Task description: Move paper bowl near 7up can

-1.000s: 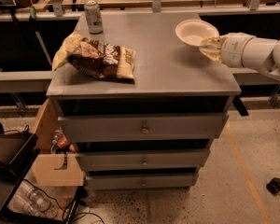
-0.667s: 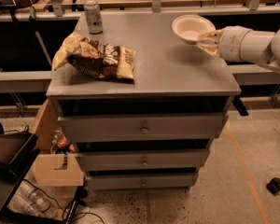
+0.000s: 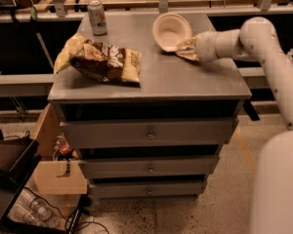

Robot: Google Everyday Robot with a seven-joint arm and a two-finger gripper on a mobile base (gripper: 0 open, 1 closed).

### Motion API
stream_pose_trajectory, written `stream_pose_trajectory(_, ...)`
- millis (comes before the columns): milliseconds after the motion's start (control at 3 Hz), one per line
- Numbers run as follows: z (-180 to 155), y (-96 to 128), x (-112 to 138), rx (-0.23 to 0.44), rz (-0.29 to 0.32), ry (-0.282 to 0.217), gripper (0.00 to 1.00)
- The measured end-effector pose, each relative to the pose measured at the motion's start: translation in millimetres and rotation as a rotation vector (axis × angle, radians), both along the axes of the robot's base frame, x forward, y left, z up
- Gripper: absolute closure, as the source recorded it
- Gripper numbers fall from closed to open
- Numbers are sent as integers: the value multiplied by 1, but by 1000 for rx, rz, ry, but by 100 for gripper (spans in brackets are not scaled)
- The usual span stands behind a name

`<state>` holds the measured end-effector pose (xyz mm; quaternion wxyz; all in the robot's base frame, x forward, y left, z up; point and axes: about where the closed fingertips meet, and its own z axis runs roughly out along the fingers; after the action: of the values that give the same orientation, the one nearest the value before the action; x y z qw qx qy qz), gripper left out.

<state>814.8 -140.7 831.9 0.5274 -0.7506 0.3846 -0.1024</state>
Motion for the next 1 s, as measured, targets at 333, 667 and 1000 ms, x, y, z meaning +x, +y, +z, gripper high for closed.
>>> stream_pose_trajectory(333, -4, 25, 9, -16, 52, 42, 100)
stream_pose_trajectory(667, -3, 25, 9, -16, 53, 43, 100)
stream_pose_trajectory(1000, -3, 25, 9, -16, 53, 43, 100)
